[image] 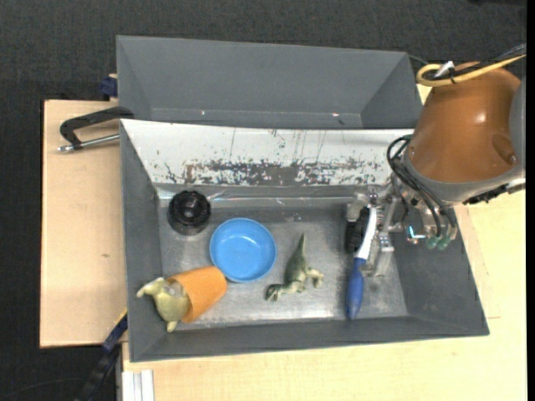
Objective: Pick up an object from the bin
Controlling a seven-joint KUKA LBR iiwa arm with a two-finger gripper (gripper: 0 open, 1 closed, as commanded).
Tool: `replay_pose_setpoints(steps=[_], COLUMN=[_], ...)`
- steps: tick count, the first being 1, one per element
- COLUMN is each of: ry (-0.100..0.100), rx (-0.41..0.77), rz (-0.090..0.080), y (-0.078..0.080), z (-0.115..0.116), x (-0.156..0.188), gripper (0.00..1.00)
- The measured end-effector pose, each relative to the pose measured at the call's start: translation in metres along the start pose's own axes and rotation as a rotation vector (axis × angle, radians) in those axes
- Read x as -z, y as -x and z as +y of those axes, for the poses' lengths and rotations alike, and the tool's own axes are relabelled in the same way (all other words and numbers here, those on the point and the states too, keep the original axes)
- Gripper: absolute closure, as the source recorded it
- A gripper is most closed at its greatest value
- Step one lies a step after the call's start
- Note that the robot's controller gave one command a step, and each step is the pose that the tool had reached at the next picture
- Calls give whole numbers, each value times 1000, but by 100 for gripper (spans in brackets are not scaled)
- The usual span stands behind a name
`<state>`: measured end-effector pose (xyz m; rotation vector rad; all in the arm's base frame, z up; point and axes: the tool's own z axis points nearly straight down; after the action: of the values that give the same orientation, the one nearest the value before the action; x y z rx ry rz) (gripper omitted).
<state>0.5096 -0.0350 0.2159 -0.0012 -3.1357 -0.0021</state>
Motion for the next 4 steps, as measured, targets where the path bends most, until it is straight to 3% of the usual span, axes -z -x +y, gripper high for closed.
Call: replay_pose_setpoints(steps=[1,2,3,4], ry=[2,0,-1,-6], rx=[71,400,400,335], rz=[-2,0,-6,-20], y=[21,-2,0,16], z=[60,75,75,3], x=[-70,-147,-146,2], gripper=[0,0,100,100])
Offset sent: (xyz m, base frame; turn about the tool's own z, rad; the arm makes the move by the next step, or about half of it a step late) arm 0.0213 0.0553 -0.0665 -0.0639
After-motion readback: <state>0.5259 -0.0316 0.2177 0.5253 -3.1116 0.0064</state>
